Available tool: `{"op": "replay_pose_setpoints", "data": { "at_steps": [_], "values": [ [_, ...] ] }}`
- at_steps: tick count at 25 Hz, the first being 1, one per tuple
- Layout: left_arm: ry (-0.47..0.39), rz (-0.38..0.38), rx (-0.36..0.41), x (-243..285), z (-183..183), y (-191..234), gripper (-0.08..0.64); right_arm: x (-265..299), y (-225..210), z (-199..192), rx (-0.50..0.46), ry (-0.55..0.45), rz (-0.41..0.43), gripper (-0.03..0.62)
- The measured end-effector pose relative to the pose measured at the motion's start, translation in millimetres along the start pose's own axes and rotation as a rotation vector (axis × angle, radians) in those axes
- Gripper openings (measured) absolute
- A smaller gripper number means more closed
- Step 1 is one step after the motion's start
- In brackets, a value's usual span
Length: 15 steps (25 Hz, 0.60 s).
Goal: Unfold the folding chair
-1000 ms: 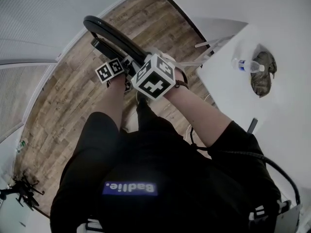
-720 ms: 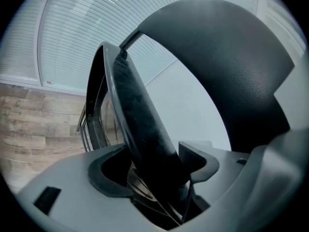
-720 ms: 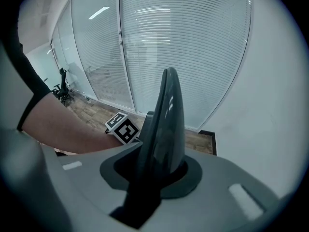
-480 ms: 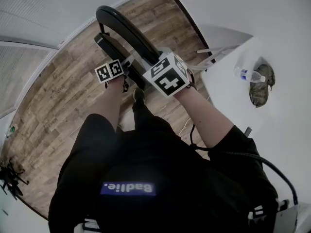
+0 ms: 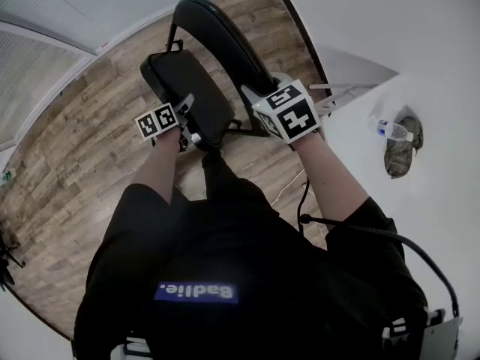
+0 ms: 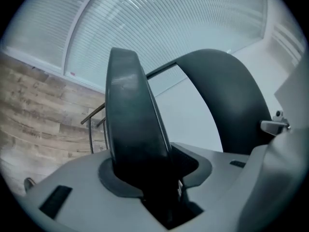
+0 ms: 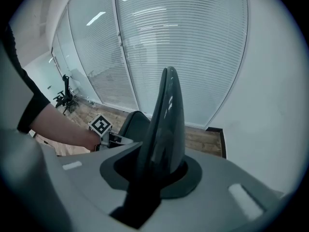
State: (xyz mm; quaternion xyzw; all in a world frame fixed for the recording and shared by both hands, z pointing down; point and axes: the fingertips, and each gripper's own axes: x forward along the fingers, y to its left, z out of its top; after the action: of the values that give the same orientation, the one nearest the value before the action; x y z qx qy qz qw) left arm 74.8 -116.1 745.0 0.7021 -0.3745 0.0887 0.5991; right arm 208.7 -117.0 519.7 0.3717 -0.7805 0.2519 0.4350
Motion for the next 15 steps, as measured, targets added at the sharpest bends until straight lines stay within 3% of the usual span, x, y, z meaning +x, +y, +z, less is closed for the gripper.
{"op": "replay_pose_setpoints", "data": {
  "at_steps": [3,15],
  "values": [
    [-0.027,-0.038,-0.062,-18,-3,27,0.172,7,6,-1,0.007,0.000,0.015,0.091],
    [-0.073,-0.103,-0.177,-48,-26,116,0.167,31,6,-23,0.051,-0.025,0.080,0.089]
  ]
}}
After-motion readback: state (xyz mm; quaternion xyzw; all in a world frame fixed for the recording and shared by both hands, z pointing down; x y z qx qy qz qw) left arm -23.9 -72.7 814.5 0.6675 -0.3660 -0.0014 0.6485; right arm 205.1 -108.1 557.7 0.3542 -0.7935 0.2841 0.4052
